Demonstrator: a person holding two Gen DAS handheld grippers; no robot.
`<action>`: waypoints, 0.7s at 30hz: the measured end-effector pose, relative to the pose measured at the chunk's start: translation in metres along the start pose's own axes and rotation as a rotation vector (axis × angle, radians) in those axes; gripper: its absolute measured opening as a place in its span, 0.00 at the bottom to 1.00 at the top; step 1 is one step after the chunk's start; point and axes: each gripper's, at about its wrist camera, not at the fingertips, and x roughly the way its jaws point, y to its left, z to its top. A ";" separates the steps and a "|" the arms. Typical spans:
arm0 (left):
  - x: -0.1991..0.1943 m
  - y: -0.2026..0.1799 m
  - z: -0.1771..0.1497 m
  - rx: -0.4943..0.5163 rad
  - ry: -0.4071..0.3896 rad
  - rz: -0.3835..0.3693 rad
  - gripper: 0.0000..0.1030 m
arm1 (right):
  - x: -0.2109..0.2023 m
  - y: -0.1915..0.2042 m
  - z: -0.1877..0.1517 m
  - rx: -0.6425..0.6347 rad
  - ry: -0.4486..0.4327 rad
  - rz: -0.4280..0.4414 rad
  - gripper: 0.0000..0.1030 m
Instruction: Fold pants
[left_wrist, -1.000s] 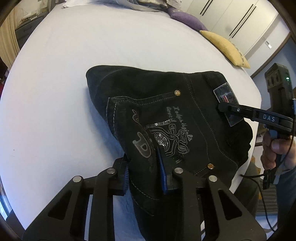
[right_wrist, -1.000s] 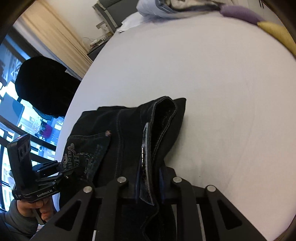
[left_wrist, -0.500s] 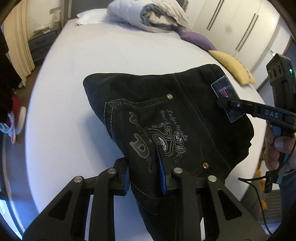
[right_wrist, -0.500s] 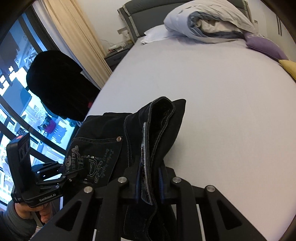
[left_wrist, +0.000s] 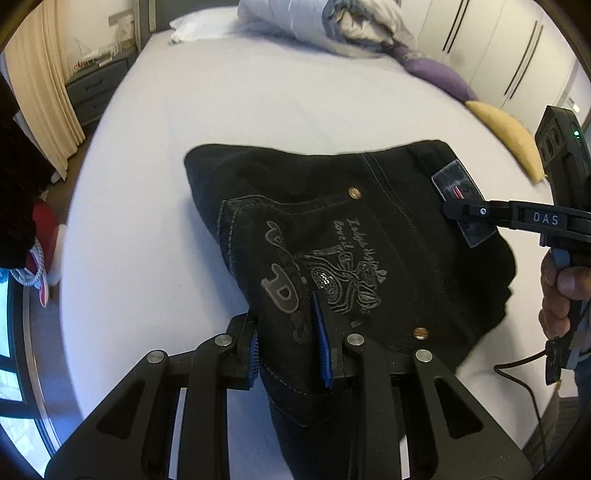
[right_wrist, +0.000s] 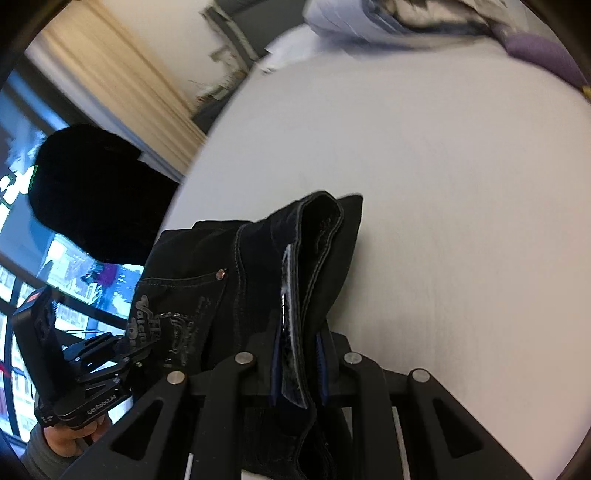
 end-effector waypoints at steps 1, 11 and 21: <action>0.007 0.001 -0.003 -0.007 0.001 -0.003 0.24 | 0.006 -0.008 -0.002 0.019 0.004 0.004 0.20; 0.004 0.001 -0.016 -0.079 -0.054 -0.008 0.47 | 0.004 -0.028 -0.021 0.090 -0.030 0.056 0.53; -0.148 -0.020 -0.057 -0.097 -0.530 0.222 1.00 | -0.136 0.045 -0.071 -0.152 -0.394 -0.206 0.84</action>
